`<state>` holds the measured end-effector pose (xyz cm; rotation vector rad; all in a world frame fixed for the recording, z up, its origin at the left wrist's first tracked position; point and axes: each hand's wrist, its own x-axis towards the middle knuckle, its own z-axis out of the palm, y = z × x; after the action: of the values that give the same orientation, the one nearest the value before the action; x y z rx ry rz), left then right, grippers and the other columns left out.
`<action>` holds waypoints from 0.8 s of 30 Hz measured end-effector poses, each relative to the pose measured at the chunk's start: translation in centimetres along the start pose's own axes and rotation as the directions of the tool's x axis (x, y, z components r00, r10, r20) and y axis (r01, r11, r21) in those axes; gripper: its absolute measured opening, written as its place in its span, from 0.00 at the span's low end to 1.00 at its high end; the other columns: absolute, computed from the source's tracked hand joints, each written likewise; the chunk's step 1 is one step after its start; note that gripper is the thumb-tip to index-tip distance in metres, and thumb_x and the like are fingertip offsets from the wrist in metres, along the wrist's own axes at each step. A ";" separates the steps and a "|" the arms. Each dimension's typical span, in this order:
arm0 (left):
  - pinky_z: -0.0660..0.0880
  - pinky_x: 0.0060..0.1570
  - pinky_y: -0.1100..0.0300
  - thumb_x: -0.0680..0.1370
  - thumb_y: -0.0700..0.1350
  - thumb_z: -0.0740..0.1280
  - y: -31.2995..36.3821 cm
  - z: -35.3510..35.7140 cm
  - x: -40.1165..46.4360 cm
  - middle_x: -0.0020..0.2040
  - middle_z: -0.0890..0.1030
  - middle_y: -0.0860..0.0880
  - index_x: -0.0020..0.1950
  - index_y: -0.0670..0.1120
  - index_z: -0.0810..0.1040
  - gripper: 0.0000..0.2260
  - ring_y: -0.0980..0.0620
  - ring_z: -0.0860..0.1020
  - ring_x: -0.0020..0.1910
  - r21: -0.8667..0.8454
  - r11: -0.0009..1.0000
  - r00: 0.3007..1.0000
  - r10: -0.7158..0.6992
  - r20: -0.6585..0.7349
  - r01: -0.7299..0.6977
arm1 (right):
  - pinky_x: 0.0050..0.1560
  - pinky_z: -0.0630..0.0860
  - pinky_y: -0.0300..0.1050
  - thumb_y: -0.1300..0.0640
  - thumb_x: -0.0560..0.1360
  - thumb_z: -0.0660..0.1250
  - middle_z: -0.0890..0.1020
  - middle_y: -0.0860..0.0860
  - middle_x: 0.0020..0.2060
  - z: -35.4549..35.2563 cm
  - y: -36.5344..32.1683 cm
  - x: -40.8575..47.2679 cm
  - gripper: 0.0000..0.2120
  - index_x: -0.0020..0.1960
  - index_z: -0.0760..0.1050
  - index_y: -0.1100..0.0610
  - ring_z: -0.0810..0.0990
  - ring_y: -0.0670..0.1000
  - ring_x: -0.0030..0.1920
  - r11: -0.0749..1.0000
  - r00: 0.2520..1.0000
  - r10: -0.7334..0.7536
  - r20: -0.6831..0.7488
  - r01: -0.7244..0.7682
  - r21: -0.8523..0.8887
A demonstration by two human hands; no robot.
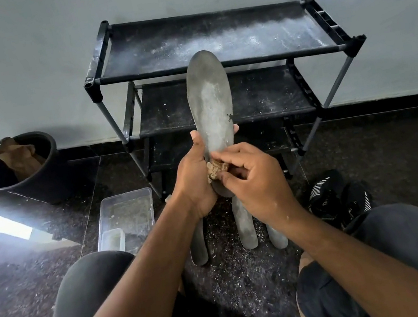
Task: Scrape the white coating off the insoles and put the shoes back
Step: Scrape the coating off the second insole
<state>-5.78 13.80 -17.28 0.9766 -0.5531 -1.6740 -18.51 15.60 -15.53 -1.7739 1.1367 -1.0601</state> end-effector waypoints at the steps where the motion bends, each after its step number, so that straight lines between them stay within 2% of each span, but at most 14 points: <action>1: 0.80 0.62 0.53 0.86 0.64 0.46 0.1 0.1 -0.1 0.67 0.82 0.45 0.71 0.43 0.79 0.33 0.48 0.83 0.61 0.028 1.000 1.000 0.009 -0.018 -0.009 | 0.61 0.78 0.40 0.66 0.76 0.69 0.80 0.46 0.56 0.0 0.1 0.0 0.16 0.63 0.81 0.58 0.80 0.43 0.58 1.000 1.000 0.003 0.017 -0.003 0.000; 5: 0.79 0.62 0.54 0.86 0.64 0.48 -0.1 -0.1 0.1 0.65 0.83 0.45 0.71 0.42 0.78 0.32 0.49 0.82 0.64 0.019 1.000 0.999 -0.002 -0.036 0.002 | 0.60 0.75 0.35 0.58 0.74 0.74 0.80 0.48 0.55 0.1 0.2 0.1 0.16 0.61 0.82 0.59 0.79 0.43 0.58 0.996 0.997 -0.050 0.050 0.053 -0.066; 8: 0.80 0.61 0.58 0.86 0.63 0.47 -0.1 -0.2 0.2 0.62 0.83 0.45 0.74 0.41 0.75 0.33 0.50 0.82 0.62 -0.017 1.000 1.000 -0.018 0.003 0.018 | 0.59 0.76 0.35 0.62 0.72 0.76 0.83 0.49 0.51 0.0 0.4 0.5 0.11 0.55 0.84 0.61 0.81 0.44 0.54 0.990 0.994 -0.110 0.003 0.110 -0.086; 11: 0.77 0.67 0.53 0.86 0.64 0.46 0.2 -0.4 0.3 0.64 0.80 0.42 0.74 0.41 0.75 0.33 0.47 0.79 0.64 -0.048 0.999 1.000 -0.006 0.030 0.008 | 0.57 0.77 0.39 0.64 0.71 0.76 0.84 0.50 0.48 -0.6 0.9 0.7 0.08 0.50 0.85 0.60 0.82 0.47 0.51 0.959 0.980 -0.198 0.014 0.196 -0.206; 15: 0.81 0.55 0.53 0.85 0.66 0.47 0.3 -0.9 0.5 0.55 0.81 0.44 0.69 0.46 0.82 0.33 0.49 0.82 0.50 -0.104 0.994 1.000 -0.021 0.022 0.023 | 0.57 0.76 0.40 0.65 0.72 0.74 0.84 0.50 0.47 -0.5 1.4 0.3 0.06 0.49 0.85 0.60 0.79 0.47 0.52 0.898 0.949 -0.297 0.109 0.316 -0.305; 16: 0.79 0.55 0.54 0.85 0.66 0.48 0.1 -0.8 0.5 0.56 0.81 0.45 0.70 0.46 0.81 0.33 0.50 0.81 0.51 -0.098 0.995 0.999 -0.029 0.026 0.031 | 0.57 0.76 0.37 0.66 0.73 0.73 0.83 0.50 0.48 -0.3 1.6 0.2 0.06 0.49 0.85 0.60 0.79 0.45 0.52 0.914 0.952 -0.290 0.101 0.307 -0.264; 19: 0.78 0.62 0.56 0.85 0.65 0.48 -0.5 0.0 0.3 0.59 0.83 0.44 0.74 0.42 0.75 0.34 0.49 0.81 0.59 -0.055 0.997 0.998 -0.047 0.030 0.048 | 0.56 0.75 0.31 0.68 0.75 0.71 0.79 0.50 0.48 -0.3 1.2 0.6 0.05 0.50 0.80 0.62 0.81 0.43 0.53 0.989 0.990 -0.138 0.041 0.140 -0.057; 21: 0.78 0.64 0.56 0.86 0.64 0.47 -0.5 0.2 0.2 0.61 0.83 0.44 0.75 0.41 0.75 0.34 0.49 0.82 0.60 -0.020 0.999 0.999 -0.041 0.032 0.042 | 0.55 0.74 0.29 0.68 0.75 0.71 0.80 0.52 0.49 -0.3 0.9 0.7 0.07 0.52 0.81 0.64 0.80 0.40 0.51 0.986 0.990 -0.138 0.015 0.139 -0.095; 24: 0.79 0.63 0.55 0.86 0.64 0.47 -0.1 -0.1 0.2 0.63 0.83 0.45 0.75 0.41 0.75 0.34 0.50 0.81 0.62 -0.024 0.999 1.000 -0.020 0.017 0.021 | 0.58 0.77 0.39 0.64 0.74 0.73 0.82 0.53 0.50 -0.2 0.6 0.3 0.12 0.57 0.83 0.63 0.80 0.47 0.53 0.926 0.962 -0.273 0.034 0.272 -0.264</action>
<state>-5.79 13.63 -17.44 0.9545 -0.5342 -1.7047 -18.76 15.06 -15.94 -2.1938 1.0963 -1.1102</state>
